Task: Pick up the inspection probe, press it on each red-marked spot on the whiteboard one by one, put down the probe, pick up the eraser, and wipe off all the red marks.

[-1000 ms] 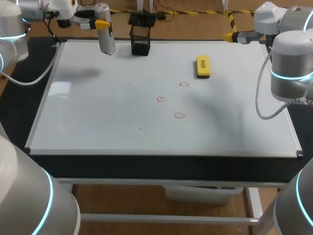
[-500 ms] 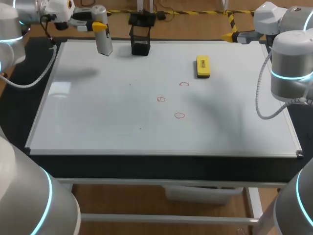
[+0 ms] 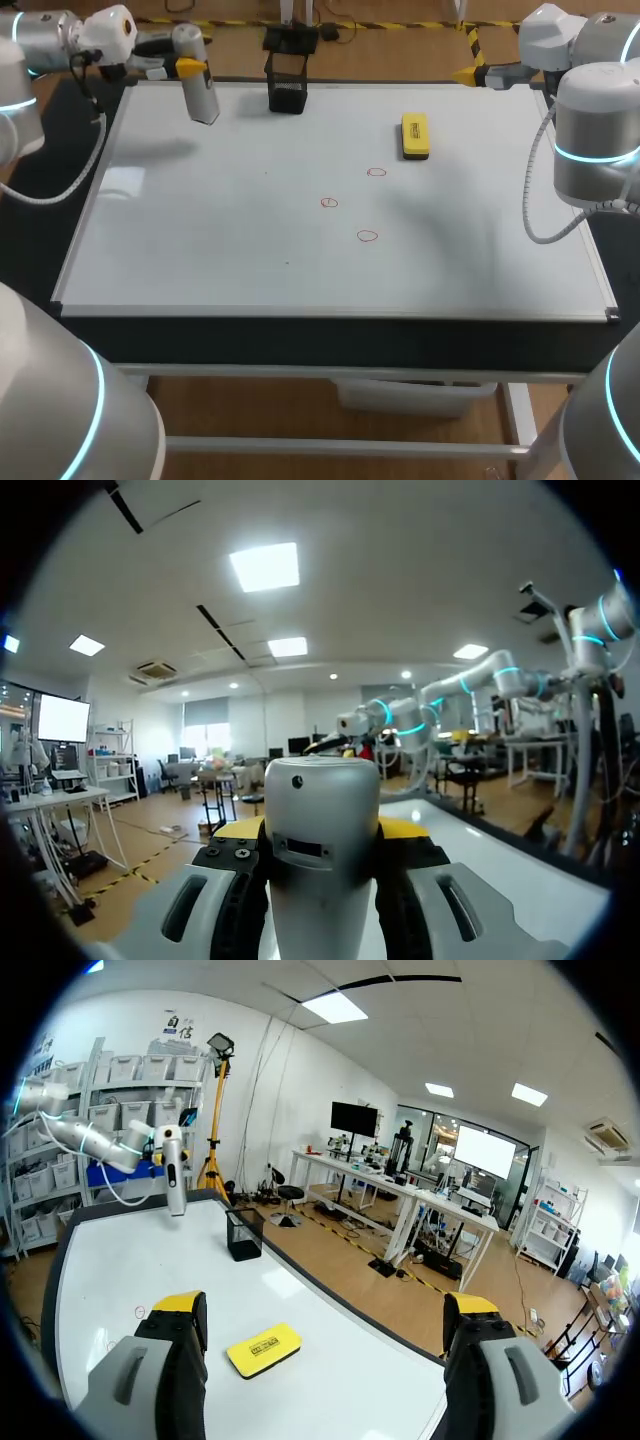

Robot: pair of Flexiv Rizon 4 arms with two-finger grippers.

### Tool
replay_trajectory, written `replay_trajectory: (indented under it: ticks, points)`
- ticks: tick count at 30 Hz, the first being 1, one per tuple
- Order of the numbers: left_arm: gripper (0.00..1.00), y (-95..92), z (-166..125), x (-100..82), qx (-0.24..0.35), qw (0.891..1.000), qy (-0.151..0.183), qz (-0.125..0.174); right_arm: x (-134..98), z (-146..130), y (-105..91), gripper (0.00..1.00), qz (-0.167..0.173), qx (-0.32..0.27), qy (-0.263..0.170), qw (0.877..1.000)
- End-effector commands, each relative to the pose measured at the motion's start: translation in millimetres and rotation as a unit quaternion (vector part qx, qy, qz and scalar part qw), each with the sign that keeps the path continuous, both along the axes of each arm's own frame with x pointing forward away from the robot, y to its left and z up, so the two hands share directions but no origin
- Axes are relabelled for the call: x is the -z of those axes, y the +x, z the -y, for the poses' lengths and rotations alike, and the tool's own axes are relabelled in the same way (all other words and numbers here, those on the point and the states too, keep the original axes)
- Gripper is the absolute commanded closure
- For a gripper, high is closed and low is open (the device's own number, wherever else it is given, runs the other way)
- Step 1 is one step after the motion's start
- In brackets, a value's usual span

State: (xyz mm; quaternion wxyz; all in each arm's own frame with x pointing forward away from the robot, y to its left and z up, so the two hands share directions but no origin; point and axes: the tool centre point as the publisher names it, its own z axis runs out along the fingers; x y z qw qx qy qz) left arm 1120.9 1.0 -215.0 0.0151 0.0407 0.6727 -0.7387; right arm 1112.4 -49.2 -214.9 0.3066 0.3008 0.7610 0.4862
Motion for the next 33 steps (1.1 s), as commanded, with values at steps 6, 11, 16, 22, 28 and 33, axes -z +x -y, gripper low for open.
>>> replay_trajectory:
  ticks: [6, 11, 16, 22, 28, 33]
  points:
    - [1.00, -15.1, 2, -5.9, -0.166, 0.986, 0.000, -0.024, 0, 0, 0.4, 0.00, 0.001, 0.000, 0.000, 1.000]
    - [1.00, -11.7, 3, -7.3, -0.171, 0.985, -0.001, -0.026, 0, 0, 0.4, 0.00, 0.001, 0.000, 0.000, 1.000]
    - [1.00, -9.6, 3, -7.7, -0.172, 0.985, -0.001, -0.027, 0, 0, 0.4, 0.00, 0.001, 0.000, 0.000, 1.000]
    - [1.00, -9.6, 3, -7.7, -0.172, 0.985, -0.001, -0.027, 46, 9, 9.0, 0.00, -0.020, -0.176, -0.180, 0.968]
    - [1.00, -9.6, 3, -7.7, -0.172, 0.985, -0.001, -0.027, 70, 6, 10.9, 0.00, -0.022, -0.302, -0.278, 0.912]
    - [1.00, -9.6, 3, -7.7, -0.172, 0.985, -0.001, -0.027, 86, -3, 11.5, 0.00, 0.004, -0.397, -0.364, 0.842]
